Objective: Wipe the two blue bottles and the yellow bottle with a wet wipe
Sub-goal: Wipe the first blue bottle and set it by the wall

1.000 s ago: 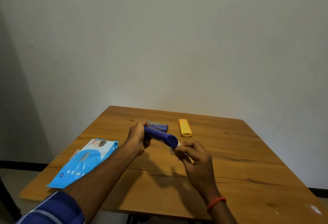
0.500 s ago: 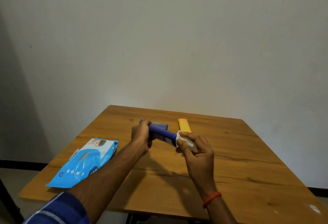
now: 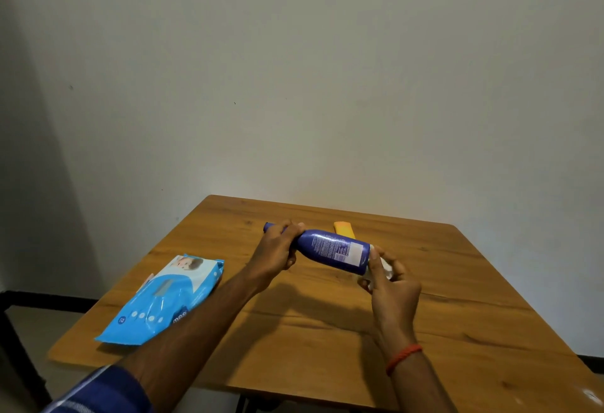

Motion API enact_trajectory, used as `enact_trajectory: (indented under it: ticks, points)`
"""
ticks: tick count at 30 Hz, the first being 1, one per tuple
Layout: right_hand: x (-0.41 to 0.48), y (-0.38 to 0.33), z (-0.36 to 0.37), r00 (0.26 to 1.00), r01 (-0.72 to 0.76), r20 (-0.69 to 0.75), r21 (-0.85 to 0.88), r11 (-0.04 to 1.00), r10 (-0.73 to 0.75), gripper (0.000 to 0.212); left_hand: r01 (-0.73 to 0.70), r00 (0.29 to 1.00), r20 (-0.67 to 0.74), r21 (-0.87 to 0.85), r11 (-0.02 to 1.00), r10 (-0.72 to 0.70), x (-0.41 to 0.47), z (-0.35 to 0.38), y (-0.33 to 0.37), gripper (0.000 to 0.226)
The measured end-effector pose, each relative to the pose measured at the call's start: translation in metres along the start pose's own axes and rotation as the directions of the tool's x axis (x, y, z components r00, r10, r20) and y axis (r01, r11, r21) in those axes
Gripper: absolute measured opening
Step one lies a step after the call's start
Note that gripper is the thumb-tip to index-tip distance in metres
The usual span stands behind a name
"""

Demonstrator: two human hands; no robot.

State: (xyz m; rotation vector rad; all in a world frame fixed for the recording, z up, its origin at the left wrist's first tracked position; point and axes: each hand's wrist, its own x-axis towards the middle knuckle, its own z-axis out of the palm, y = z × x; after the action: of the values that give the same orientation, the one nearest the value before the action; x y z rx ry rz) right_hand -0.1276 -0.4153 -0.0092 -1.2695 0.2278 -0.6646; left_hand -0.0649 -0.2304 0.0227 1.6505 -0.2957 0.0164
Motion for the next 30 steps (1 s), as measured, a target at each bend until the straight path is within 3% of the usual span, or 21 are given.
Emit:
enact_trajectory:
  ticks: [4,7,10,12,14,19,21,23,25,28,30]
  points:
    - [0.002,0.005,-0.003,0.968,0.244,-0.014,-0.185,0.952,-0.251,0.022,-0.034,0.999,-0.04,-0.003,0.999,0.034,0.002,0.003,-0.004,0.029]
    - [-0.002,-0.002,-0.006,0.933,0.353,-0.003,-0.196,0.915,-0.361,0.024,-0.068,0.996,-0.056,0.02,0.997,0.07,0.002,0.004,-0.004,0.031]
    - [-0.005,-0.003,-0.01,0.859,0.511,0.166,-0.279,0.813,-0.484,0.026,-0.14,0.988,-0.053,0.096,0.986,0.145,0.002,0.006,-0.006,0.031]
    - [-0.005,0.0,-0.008,0.817,0.574,0.351,-0.419,0.703,-0.458,0.022,-0.173,0.982,-0.051,0.13,0.976,0.18,0.002,0.008,-0.006,0.026]
    - [-0.003,0.001,-0.001,0.812,0.574,0.449,-0.505,0.644,-0.372,0.02,-0.19,0.98,-0.023,0.176,0.966,0.197,0.003,0.009,-0.005,0.022]
    - [-0.008,-0.017,0.03,0.813,0.55,0.48,-0.445,0.707,-0.33,0.014,-0.213,0.977,0.088,0.304,0.929,0.195,0.0,0.013,-0.01,0.053]
    - [-0.01,-0.022,0.036,0.742,0.639,0.564,-0.431,0.637,-0.363,0.015,-0.215,0.976,0.091,0.295,0.931,0.197,0.0,0.012,-0.008,0.055]
    - [-0.012,-0.024,0.032,0.617,0.752,0.702,-0.394,0.528,-0.356,0.018,-0.218,0.976,0.083,0.283,0.934,0.203,0.001,0.008,-0.005,0.047]
    - [-0.013,-0.023,0.02,0.511,0.807,0.821,-0.356,0.471,-0.254,0.02,-0.212,0.977,0.074,0.269,0.939,0.2,0.002,0.003,-0.005,0.043]
    - [-0.014,-0.018,0.0,0.46,0.794,0.885,-0.375,0.479,-0.07,0.021,-0.152,0.988,0.057,0.275,0.949,0.142,0.004,-0.002,-0.01,0.046]
    - [-0.013,-0.016,-0.011,0.484,0.741,0.875,-0.397,0.542,-0.02,0.023,-0.128,0.992,0.047,0.296,0.947,0.12,0.003,-0.003,-0.015,0.045]
